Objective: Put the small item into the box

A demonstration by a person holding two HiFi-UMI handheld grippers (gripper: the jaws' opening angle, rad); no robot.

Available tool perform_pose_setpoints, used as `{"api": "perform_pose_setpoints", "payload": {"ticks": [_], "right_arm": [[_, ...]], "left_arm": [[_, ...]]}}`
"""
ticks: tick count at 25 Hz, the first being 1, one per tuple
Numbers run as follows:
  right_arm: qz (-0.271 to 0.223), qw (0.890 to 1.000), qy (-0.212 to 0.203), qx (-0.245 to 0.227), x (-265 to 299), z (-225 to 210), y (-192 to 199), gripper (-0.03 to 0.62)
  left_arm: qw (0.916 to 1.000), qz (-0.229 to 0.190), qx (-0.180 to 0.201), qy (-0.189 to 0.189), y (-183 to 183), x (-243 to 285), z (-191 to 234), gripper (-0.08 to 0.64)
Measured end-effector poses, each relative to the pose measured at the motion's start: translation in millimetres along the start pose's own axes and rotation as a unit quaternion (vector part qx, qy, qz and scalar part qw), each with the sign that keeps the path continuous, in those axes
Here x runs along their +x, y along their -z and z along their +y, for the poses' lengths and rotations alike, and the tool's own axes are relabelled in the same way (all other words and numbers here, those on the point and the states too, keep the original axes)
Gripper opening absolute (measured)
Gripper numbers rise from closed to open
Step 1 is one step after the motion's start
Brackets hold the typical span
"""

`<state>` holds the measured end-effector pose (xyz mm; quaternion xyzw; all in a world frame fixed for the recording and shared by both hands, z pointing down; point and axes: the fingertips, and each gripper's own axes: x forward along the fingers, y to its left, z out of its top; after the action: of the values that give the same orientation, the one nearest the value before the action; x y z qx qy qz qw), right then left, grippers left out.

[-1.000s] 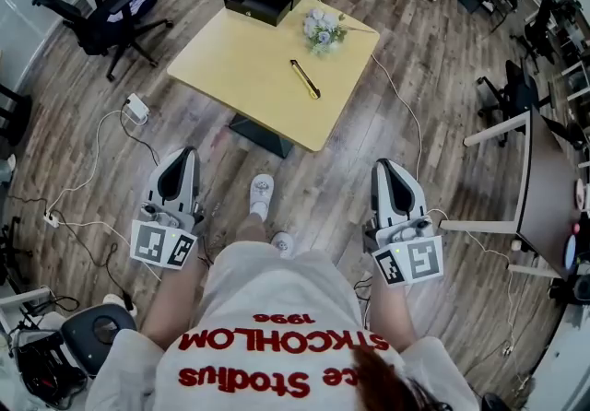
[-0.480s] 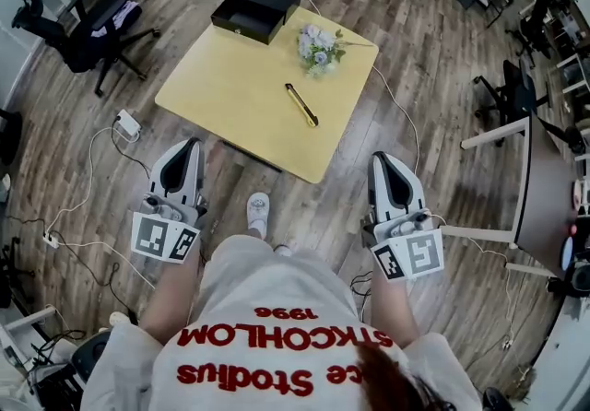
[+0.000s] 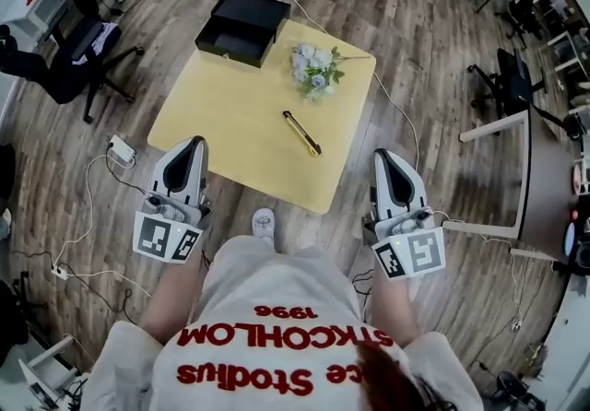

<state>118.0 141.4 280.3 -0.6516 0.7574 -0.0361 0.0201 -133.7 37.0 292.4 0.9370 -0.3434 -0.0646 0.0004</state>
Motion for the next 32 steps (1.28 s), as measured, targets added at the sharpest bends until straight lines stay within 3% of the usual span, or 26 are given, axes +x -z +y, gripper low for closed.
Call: {"api": "perform_pose_setpoints", "payload": {"ticks": [10, 22, 32], "right_arm": [[0.021, 1.000, 0.015, 0.008, 36, -18, 7, 0.003], [-0.002, 0.998, -0.058, 0.008, 91, -60, -9, 0.005], [0.014, 0.994, -0.108, 0.026, 126, -78, 7, 0.005]], "left_arm": [[0.9998, 0.015, -0.014, 0.007, 15, 36, 25, 0.002], [0.9979, -0.002, 0.010, -0.064, 4, 72, 33, 0.002], [0.9935, 0.004, 0.016, -0.112, 12, 83, 35, 0.002]]}}
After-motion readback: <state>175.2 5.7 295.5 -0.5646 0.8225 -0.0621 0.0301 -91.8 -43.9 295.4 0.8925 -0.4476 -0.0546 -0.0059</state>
